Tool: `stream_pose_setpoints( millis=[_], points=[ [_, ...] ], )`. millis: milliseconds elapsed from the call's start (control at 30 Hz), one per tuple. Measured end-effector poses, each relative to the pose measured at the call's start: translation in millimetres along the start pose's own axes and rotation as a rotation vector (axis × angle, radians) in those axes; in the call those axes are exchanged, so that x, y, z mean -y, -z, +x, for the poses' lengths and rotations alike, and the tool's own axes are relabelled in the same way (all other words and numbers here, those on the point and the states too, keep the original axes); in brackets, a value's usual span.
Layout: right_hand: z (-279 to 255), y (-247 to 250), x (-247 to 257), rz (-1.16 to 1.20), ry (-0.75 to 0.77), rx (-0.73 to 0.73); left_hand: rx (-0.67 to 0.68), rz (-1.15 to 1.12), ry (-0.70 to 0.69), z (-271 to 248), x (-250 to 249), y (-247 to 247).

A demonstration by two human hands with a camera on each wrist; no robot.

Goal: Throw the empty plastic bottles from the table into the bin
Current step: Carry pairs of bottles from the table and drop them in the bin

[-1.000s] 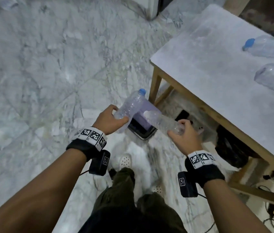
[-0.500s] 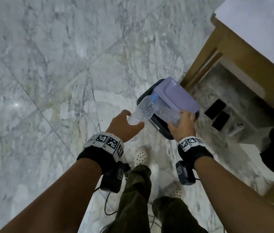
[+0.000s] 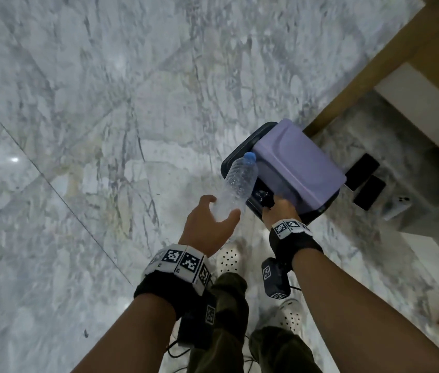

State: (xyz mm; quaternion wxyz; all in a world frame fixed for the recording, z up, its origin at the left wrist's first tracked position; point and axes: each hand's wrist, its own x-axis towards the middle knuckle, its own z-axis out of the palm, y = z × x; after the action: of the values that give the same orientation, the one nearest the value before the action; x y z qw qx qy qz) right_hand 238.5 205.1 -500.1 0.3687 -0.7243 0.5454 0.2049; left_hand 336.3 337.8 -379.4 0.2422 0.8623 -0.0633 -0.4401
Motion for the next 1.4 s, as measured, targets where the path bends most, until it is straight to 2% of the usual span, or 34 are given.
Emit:
stream_pose_setpoints(
  millis=[100,233,467,533,600,833,1000,1100,1333,1400],
  points=[
    [1.8,13.5,-16.2,0.022,0.039,0.009,-0.015,-0.05,0.035,5.5,2.0,-28.0],
    [-5.2,30.1,-40.5,0.248,0.143,0.037,-0.06,-0.181,0.101,15.4,1.3,-72.3],
    [-17.2,53.2,-85.4,0.368,0.207,-0.036,-0.163,-0.271,0.016,36.5,-18.4,-142.7],
    [-17.2,55.9,-92.9,0.385,0.224,-0.052,-0.103,-0.187,0.003,46.9,-22.1,-157.3],
    [-16.4,58.1,-98.0,0.415,0.224,-0.063,0.016,-0.053,-0.033,58.5,-21.3,-167.4],
    [-16.4,64.8,-106.9,0.491,0.227,-0.076,0.171,0.179,-0.152,66.8,-16.4,-156.5],
    [-33.8,82.2,-101.4,0.505,0.237,-0.112,0.165,0.179,-0.226,48.4,-25.2,-134.7],
    [-51.7,100.2,-96.7,0.421,0.238,-0.113,0.222,0.212,-0.3,28.7,-33.2,-131.4],
    [-42.8,91.7,-107.6,0.415,0.284,-0.12,0.292,0.494,-0.254,41.2,-21.9,-158.0],
    [-40.1,87.3,-112.0,0.436,0.283,-0.108,0.28,0.492,-0.253,45.9,-16.2,-156.5]
  ],
)
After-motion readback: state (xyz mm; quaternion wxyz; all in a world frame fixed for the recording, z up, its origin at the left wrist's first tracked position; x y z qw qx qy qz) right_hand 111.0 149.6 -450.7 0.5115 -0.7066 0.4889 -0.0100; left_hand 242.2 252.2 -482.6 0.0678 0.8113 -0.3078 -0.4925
